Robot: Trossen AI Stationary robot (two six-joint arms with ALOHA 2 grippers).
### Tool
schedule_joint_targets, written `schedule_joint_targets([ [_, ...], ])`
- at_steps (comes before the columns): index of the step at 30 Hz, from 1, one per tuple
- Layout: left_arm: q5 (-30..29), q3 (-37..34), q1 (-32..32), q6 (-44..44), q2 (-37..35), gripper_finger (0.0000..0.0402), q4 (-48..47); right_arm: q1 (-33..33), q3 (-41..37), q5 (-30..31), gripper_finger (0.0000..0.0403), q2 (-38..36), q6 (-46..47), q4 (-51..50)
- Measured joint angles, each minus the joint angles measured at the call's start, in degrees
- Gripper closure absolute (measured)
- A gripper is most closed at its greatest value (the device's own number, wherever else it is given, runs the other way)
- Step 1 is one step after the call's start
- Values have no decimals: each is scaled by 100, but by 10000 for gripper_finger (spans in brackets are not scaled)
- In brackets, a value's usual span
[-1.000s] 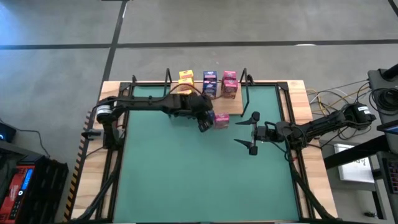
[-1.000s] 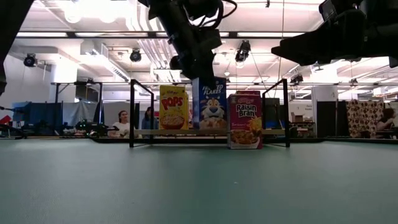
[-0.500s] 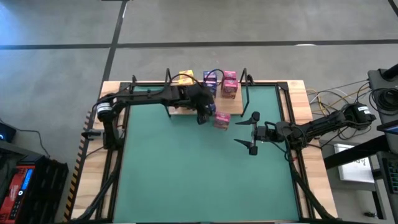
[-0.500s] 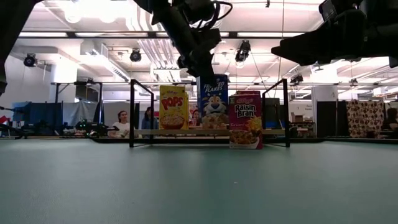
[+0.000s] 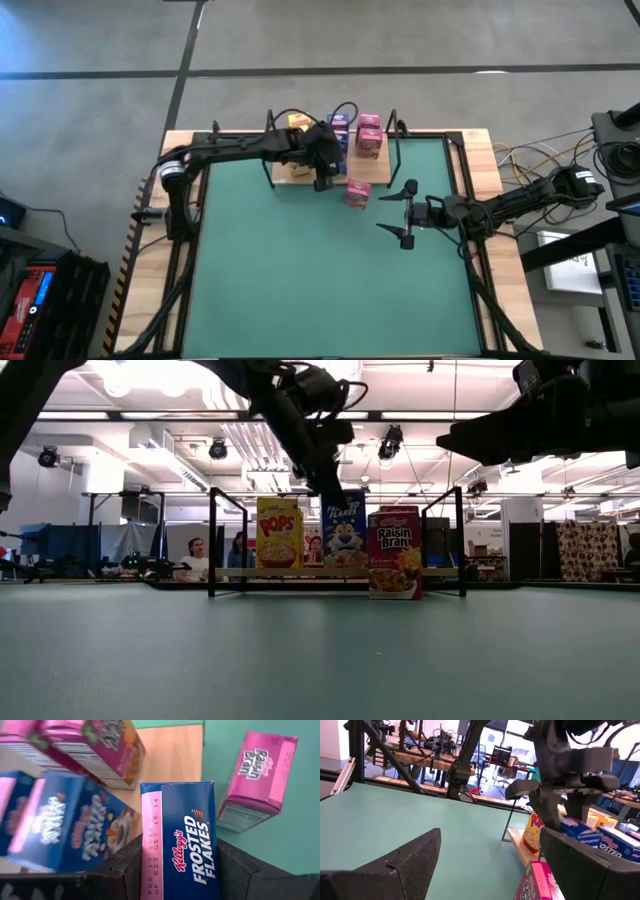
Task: Stack cereal on shelf
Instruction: Put the blue cereal box on the shelf aligned with the other blue cereal boxes
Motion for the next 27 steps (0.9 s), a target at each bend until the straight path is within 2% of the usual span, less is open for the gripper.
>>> schedule_joint_targets([
  [8,372,-1,211,149,178,232,206,-2,0,0,76,0,1,-2],
  [20,401,-2,296,317,191,231,396,-1,0,0,76,0,-1,0],
  [27,549,-2,302,317,189,207,481,-2,0,0,76,-2,1,-2],
])
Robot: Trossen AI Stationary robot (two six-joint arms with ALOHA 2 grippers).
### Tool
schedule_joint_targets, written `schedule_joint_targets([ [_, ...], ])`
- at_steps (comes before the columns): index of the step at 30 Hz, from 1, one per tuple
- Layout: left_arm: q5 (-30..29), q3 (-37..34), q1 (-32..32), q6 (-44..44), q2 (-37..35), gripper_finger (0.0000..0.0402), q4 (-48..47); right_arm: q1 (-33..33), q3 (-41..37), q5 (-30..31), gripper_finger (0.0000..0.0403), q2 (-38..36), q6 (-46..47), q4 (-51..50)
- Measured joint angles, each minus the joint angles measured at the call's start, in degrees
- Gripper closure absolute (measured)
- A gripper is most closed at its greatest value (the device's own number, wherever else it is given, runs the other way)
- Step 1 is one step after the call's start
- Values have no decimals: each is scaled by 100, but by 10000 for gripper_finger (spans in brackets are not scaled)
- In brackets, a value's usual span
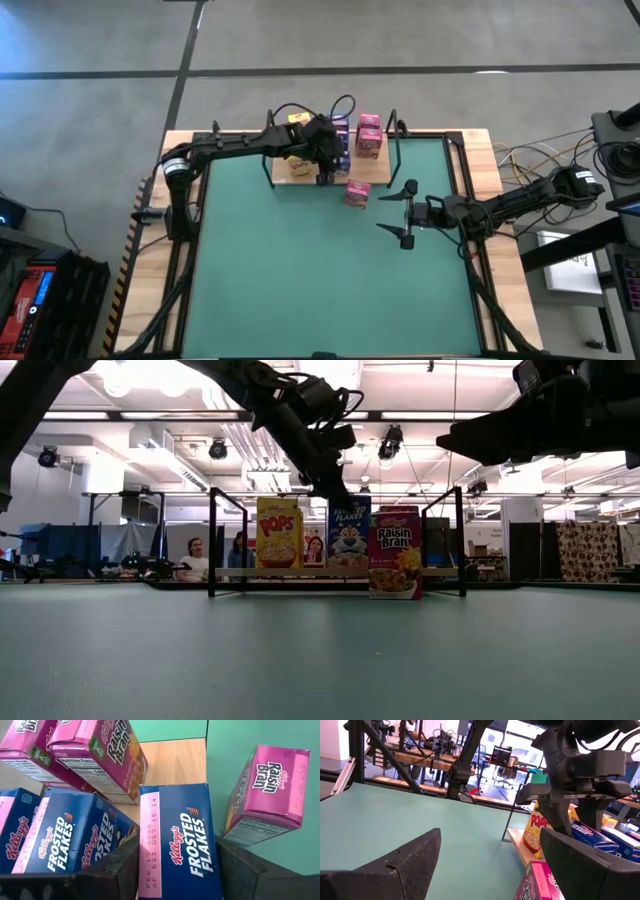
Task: Stack cereal on shelf
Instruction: Put the blue cereal box on the shelf aligned with the other blue cereal boxes, then put the pink cereal box on the shelf aligned with the other pink cereal boxes
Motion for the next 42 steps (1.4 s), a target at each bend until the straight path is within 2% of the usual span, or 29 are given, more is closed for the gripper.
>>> schedule_joint_targets([
  [18,-7,11,-2,-26,-236,196,1,2,0,0,76,2,-2,2],
  [22,-4,314,-54,-82,-297,196,-356,2,0,1,76,1,-1,1],
  [28,-4,1079,-260,-390,-323,196,-1381,0,0,0,76,2,-1,1],
  [31,-2,1154,-443,-618,-492,196,-1515,0,0,0,76,2,0,2],
  [33,-33,1028,-575,-749,-676,196,-1473,0,0,0,76,2,0,0],
  [36,-378,604,-801,-1035,-1083,196,-1451,1,0,0,76,2,-2,0],
  [42,-1281,-1191,-1411,-1654,-2440,196,-355,0,0,0,76,2,-2,2],
])
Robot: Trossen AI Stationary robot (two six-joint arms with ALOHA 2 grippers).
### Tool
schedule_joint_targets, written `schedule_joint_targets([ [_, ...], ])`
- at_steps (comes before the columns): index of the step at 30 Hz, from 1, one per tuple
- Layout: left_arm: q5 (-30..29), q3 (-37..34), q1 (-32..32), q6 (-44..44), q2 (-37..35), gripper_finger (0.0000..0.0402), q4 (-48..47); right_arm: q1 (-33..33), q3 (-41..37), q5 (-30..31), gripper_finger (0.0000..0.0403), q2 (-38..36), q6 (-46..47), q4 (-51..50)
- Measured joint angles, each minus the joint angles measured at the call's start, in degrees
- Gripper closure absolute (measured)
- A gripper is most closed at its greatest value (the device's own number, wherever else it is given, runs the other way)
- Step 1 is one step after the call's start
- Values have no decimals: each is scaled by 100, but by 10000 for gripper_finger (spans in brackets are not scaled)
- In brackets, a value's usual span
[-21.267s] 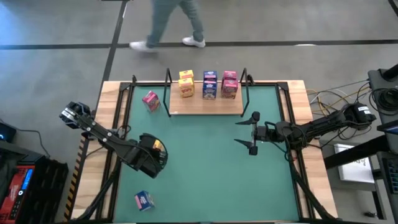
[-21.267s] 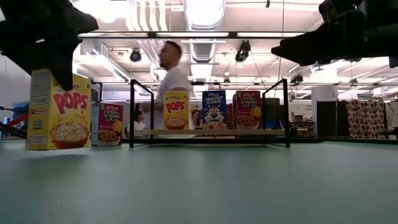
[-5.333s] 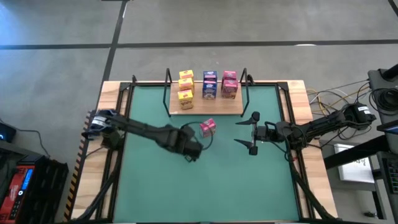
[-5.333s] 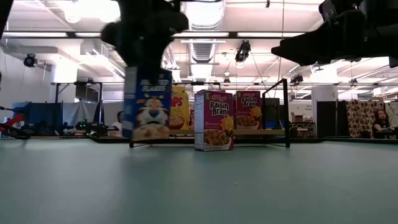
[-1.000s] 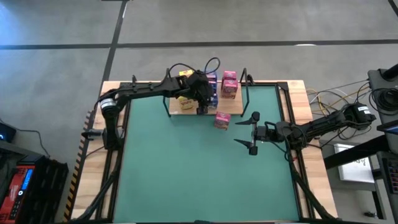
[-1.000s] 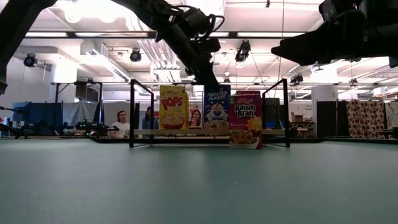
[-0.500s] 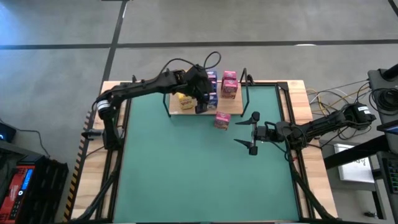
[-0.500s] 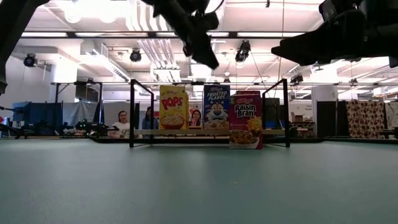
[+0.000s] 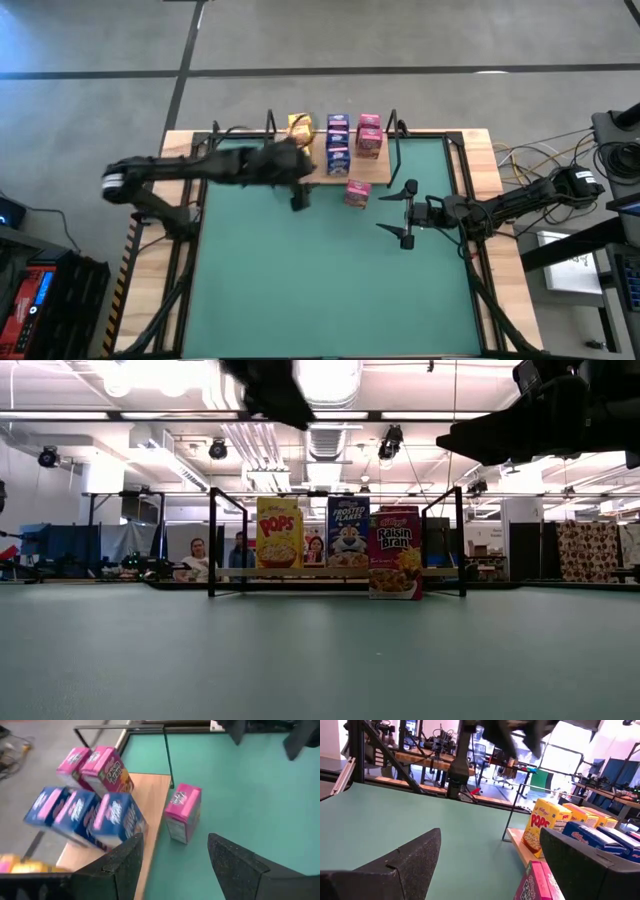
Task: Stack cereal on shelf
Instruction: Put the pink cereal box on the shelf aligned with the other pink cereal boxes
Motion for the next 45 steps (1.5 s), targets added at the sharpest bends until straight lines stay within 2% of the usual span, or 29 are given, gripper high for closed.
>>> schedule_joint_targets([
  [6,-898,-2347,-620,-763,-1472,196,1564,1,0,1,76,-1,1,0],
  [9,-1173,-3470,-878,-1094,-2000,196,2731,0,0,0,76,0,2,1],
  [13,-1445,-4856,-1078,-1162,-2354,196,4710,0,0,0,76,-1,1,1],
  [18,-1495,-6151,-1098,-1166,-2363,196,6839,1,0,0,76,-2,2,-2],
  [21,-1496,-6594,-1103,-1167,-2288,196,7643,0,0,0,76,0,2,-1],
  [24,-1495,-6830,-1104,-1182,-2231,196,7944,1,0,0,76,0,1,1],
  [34,-1715,-7257,-1104,-1702,-2339,190,8005,0,0,1,76,-1,0,-2],
  [45,-1834,-7753,-1104,-1678,-2544,183,8203,0,0,0,76,-2,0,-2],
])
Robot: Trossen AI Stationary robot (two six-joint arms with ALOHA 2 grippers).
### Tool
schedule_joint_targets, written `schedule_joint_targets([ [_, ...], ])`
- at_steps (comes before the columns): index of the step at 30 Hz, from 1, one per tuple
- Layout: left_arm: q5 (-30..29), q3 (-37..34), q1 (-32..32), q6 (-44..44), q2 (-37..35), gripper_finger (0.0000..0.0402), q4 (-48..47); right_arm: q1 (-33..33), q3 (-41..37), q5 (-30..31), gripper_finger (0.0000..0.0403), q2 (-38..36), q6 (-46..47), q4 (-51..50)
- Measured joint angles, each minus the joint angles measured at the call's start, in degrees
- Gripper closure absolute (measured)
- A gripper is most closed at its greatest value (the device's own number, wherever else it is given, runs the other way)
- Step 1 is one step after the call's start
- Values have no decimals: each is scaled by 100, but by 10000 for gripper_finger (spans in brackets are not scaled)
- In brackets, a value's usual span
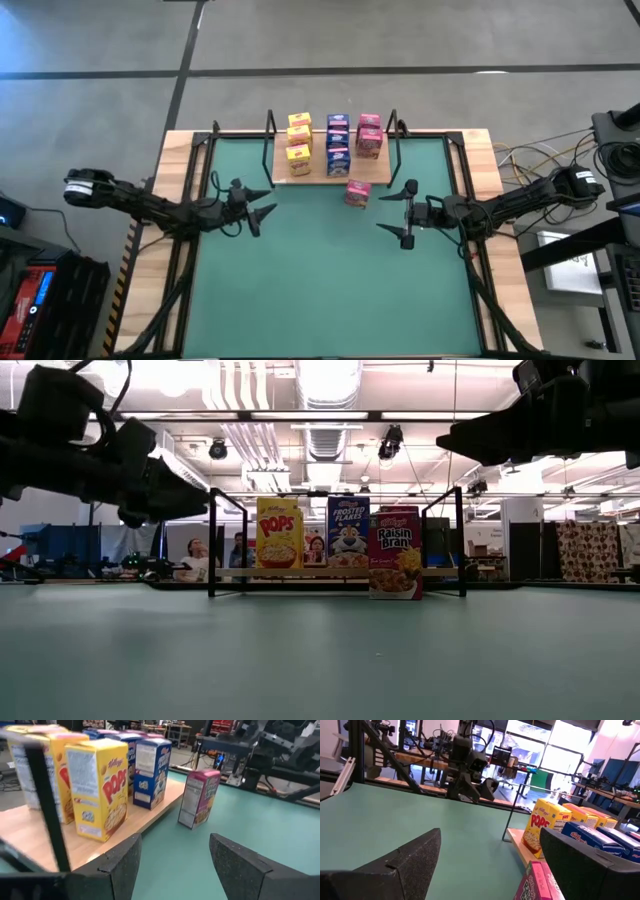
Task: Stack cereal on shelf
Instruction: Put the pink cereal box on the shelf aligned with the other pink cereal boxes
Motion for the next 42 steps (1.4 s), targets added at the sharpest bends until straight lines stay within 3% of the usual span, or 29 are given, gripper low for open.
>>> schedule_joint_targets([
  [9,11,-96,0,99,-247,183,-144,0,0,1,76,1,1,3],
  [14,62,-107,0,436,-1076,183,-940,1,0,0,76,1,1,2],
  [37,260,-109,0,395,-4496,183,-4600,0,0,1,76,1,2,2],
  [42,379,-109,-5,377,-4903,183,-4682,2,0,0,76,0,2,2],
])
